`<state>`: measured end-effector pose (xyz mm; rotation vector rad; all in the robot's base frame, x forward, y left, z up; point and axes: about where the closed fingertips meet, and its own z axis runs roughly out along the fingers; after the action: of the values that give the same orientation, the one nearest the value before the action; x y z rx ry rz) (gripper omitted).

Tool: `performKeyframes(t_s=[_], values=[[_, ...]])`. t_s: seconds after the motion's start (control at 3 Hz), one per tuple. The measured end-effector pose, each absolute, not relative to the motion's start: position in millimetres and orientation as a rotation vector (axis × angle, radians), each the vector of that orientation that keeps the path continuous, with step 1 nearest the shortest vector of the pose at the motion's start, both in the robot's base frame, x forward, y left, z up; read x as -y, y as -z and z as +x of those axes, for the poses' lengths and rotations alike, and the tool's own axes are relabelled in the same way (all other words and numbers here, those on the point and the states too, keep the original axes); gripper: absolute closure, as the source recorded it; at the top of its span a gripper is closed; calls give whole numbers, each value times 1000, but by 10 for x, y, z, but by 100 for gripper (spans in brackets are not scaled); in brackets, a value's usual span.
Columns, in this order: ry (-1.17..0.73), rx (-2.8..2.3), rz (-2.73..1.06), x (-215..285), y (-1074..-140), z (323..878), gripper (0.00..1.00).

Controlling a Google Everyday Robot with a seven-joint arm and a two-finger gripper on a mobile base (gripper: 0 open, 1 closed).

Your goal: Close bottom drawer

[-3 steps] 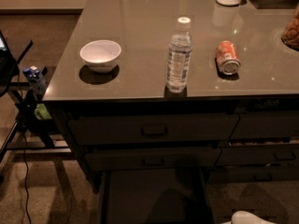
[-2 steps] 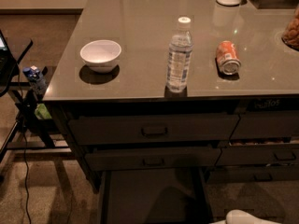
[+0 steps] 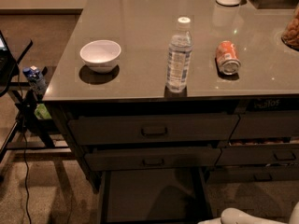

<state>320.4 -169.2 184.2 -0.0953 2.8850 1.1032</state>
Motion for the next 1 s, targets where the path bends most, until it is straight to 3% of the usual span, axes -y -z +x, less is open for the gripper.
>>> performKeyframes(t_s=[1.0], values=[[-1105,-2807,-139,1358,-1856,3612,100]])
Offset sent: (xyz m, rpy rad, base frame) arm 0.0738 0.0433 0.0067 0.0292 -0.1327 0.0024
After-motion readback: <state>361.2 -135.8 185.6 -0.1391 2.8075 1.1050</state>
